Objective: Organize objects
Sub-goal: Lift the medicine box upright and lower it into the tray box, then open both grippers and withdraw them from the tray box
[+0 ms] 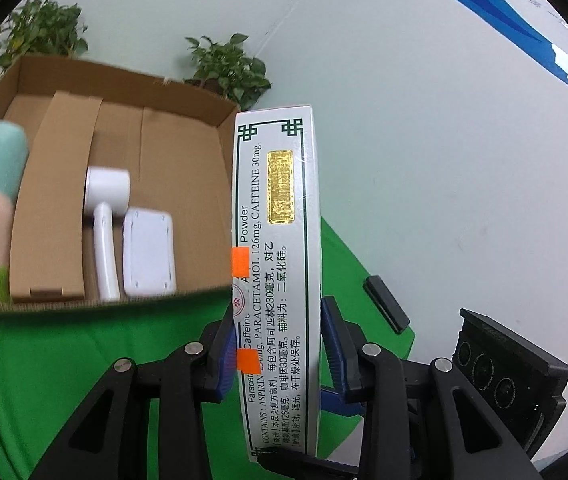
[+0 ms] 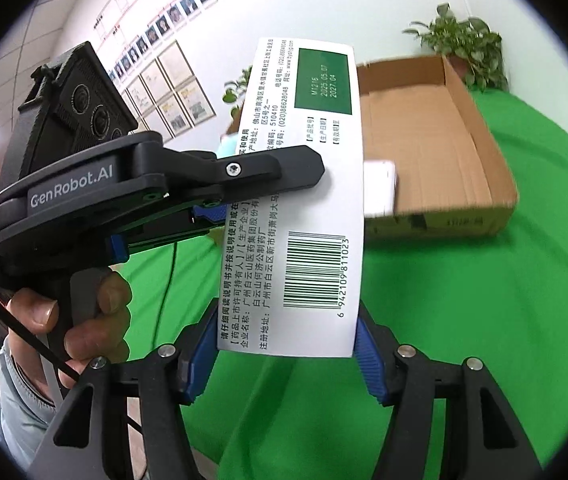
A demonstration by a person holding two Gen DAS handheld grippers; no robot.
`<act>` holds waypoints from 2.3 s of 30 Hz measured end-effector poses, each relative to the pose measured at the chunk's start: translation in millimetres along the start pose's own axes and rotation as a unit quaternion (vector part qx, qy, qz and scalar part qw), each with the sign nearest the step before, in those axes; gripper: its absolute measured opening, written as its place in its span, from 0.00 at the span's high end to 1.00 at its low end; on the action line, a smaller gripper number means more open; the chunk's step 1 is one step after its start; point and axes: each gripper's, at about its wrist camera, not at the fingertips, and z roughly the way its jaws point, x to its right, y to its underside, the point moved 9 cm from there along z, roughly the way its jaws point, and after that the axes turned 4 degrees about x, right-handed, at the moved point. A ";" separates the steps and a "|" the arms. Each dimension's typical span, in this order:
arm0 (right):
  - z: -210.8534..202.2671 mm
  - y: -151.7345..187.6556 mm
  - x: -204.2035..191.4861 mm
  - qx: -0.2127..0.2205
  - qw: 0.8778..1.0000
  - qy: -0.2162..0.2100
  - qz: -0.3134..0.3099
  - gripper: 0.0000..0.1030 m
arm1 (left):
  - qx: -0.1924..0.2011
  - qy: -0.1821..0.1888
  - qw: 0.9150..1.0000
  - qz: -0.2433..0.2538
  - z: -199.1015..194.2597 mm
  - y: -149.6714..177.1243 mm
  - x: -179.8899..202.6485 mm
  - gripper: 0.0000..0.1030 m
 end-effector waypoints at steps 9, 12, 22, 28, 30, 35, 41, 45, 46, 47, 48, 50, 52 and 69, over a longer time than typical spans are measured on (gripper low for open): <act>-0.8 -86.7 21.2 0.050 0.998 -0.001 -0.031 0.42 | 0.040 0.008 0.998 0.042 5.4 -93.8 26.5 0.67; 5.4 -114.8 26.7 0.047 0.998 -0.007 -0.033 0.42 | 0.042 0.002 0.998 0.042 15.2 -127.5 24.9 0.67; 41.5 -140.3 58.5 -0.002 1.000 -0.010 0.011 0.42 | -0.006 -0.010 1.000 0.004 84.4 -166.5 -12.0 0.67; 67.6 -123.4 88.8 -0.034 0.999 0.000 0.039 0.42 | -0.042 -0.009 0.999 -0.025 141.7 -143.0 -51.3 0.67; 74.9 -117.0 96.2 -0.044 0.998 0.004 0.046 0.42 | -0.054 -0.008 0.998 -0.036 156.8 -130.9 -63.7 0.67; 98.5 -91.8 118.5 -0.077 0.995 0.015 0.064 0.42 | -0.082 -0.012 0.995 -0.063 192.5 -100.8 -97.9 0.66; 120.3 -69.9 141.7 -0.108 0.991 0.034 0.073 0.42 | -0.108 -0.015 0.990 -0.083 228.2 -78.1 -124.7 0.64; 130.1 -59.6 151.6 -0.130 0.987 0.056 0.070 0.42 | -0.122 -0.023 0.987 -0.098 242.6 -65.7 -137.9 0.61; 132.2 -56.7 153.2 -0.136 0.987 0.061 0.066 0.42 | -0.123 -0.025 0.987 -0.101 244.3 -63.2 -140.9 0.60; 134.2 -54.5 153.9 -0.141 0.986 0.067 0.060 0.42 | -0.123 -0.028 0.987 -0.103 245.4 -61.4 -143.2 0.59; 136.6 -52.1 154.5 -0.145 0.985 0.075 0.053 0.42 | -0.124 -0.033 0.987 -0.102 246.2 -59.6 -145.3 0.58; 139.7 -48.9 154.6 -0.151 0.983 0.089 0.044 0.42 | -0.126 -0.042 0.987 -0.090 245.5 -57.7 -145.8 0.56; 141.5 -46.0 154.2 -0.155 0.982 0.104 0.033 0.42 | -0.134 -0.055 0.986 -0.080 243.2 -54.9 -145.8 0.55; 139.3 -28.2 156.6 -0.171 0.970 0.171 0.004 0.37 | -0.076 -0.121 0.990 -0.016 168.3 -55.3 -156.1 0.51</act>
